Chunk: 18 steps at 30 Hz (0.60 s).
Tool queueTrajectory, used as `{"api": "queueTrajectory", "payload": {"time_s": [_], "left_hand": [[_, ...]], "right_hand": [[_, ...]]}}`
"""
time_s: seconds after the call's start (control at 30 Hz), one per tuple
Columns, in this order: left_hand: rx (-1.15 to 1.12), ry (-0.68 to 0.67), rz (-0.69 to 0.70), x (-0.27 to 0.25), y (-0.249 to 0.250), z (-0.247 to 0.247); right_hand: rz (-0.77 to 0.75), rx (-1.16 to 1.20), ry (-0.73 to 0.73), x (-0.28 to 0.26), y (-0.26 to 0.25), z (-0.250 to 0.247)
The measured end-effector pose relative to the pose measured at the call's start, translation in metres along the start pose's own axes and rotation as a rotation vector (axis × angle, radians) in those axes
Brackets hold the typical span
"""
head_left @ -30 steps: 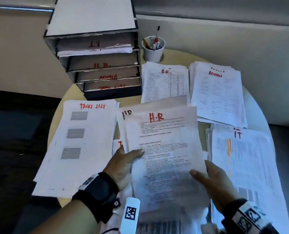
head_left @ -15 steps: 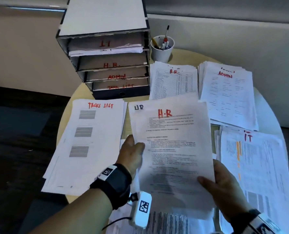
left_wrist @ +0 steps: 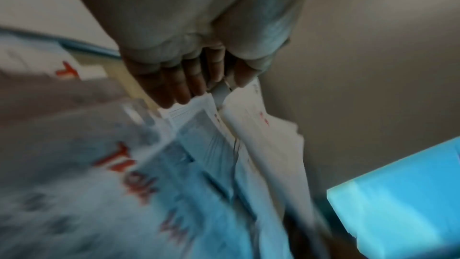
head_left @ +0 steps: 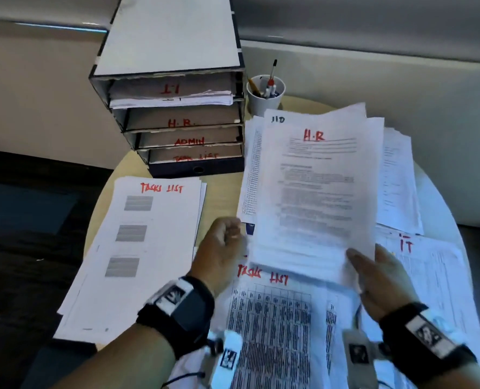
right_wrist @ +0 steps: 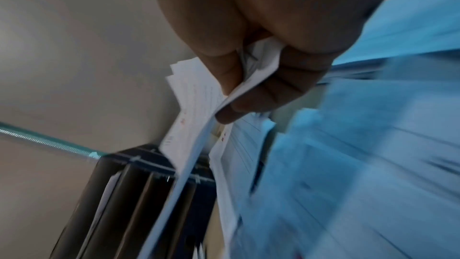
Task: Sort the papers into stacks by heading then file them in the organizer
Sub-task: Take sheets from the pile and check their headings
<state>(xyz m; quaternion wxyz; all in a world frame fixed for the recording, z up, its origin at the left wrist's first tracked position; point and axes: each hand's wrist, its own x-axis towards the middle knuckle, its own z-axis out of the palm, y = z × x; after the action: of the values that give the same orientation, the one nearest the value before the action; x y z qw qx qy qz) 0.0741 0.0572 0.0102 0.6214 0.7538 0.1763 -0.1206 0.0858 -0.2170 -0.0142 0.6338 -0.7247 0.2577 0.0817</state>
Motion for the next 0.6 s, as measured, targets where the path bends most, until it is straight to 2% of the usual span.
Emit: {"api": "queueTrajectory", "payload": {"time_s": [0.1, 0.17, 0.23, 0.3, 0.37, 0.43, 0.47, 0.53, 0.6], "left_hand": [[0.749, -0.136, 0.149, -0.024, -0.043, -0.005], [1.037, -0.212, 0.179, -0.037, -0.067, -0.004], [1.097, -0.262, 0.136, -0.045, -0.081, -0.003], [1.074, -0.252, 0.178, -0.046, -0.088, -0.005], [1.079, -0.237, 0.228, -0.044, -0.090, -0.007], [1.126, -0.231, 0.236, -0.041, -0.088, -0.009], [1.145, -0.224, 0.223, -0.038, -0.084, -0.010], [1.141, -0.191, 0.187, -0.032, -0.079, -0.012], [1.133, -0.146, 0.198, -0.020, -0.070, -0.014]], "right_hand": [[0.015, 0.007, 0.028, 0.036, -0.023, 0.014], [0.037, -0.019, 0.044, 0.061, -0.030, 0.028], [0.059, -0.030, 0.045, 0.084, -0.037, 0.044], [0.021, -0.097, 0.011, 0.101, -0.042, 0.063], [-0.022, -0.341, -0.030, 0.108, -0.053, 0.077], [-0.101, -0.665, 0.074, 0.111, -0.065, 0.082], [-0.141, -0.739, 0.139, 0.107, -0.071, 0.081], [-0.230, -0.745, 0.222, 0.083, -0.067, 0.070], [-0.361, -0.784, 0.201, 0.041, -0.042, 0.057]]}}
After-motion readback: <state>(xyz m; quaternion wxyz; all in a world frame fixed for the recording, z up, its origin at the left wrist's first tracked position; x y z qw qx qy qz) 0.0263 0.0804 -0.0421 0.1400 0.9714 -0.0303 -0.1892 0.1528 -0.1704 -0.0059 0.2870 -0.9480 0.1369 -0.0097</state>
